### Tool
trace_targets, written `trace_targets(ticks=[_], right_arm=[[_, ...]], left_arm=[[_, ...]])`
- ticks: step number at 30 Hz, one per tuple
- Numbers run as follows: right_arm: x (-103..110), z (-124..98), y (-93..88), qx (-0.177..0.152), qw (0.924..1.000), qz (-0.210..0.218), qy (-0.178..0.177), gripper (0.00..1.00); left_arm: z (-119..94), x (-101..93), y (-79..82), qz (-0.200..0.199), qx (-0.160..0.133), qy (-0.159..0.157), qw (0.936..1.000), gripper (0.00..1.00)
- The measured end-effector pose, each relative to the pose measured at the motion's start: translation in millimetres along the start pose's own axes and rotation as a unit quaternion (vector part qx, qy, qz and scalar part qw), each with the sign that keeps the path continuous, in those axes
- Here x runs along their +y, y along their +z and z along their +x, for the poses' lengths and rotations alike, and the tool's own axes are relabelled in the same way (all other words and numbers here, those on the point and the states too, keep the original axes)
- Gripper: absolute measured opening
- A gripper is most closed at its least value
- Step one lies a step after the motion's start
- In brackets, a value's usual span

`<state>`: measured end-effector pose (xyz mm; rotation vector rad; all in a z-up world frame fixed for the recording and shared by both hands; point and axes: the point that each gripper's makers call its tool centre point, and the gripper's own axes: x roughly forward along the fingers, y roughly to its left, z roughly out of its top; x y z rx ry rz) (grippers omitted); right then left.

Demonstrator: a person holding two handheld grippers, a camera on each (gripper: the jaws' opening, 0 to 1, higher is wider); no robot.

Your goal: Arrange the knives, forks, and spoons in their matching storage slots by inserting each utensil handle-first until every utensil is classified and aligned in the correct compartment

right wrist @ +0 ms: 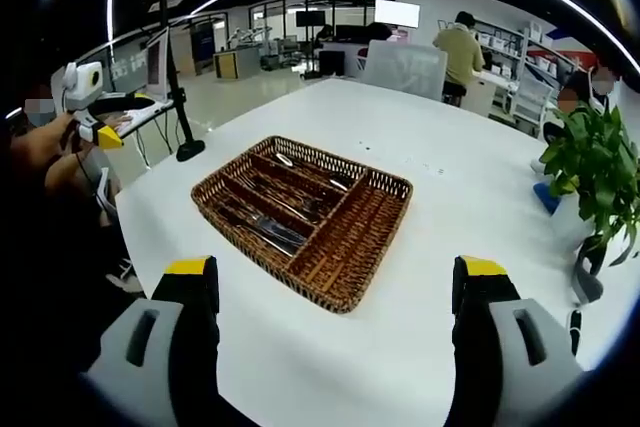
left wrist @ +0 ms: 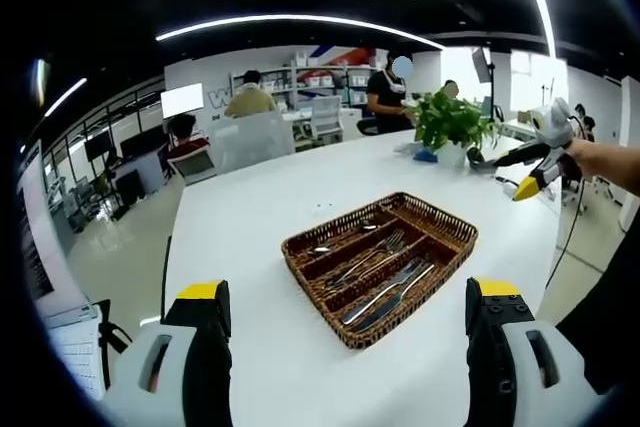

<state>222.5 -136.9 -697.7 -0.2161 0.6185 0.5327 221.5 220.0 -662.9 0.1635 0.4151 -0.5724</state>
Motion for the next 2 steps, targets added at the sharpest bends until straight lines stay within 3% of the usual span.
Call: trace_targets(ticks=[2], right_arm=[[-0.8, -1.7, -1.2, -0.001, 1.0000, 0.004, -0.002, 1.00]], left_arm=[[1.9, 0.0, 0.8, 0.000, 0.001, 0.001, 1.0000, 0.99]])
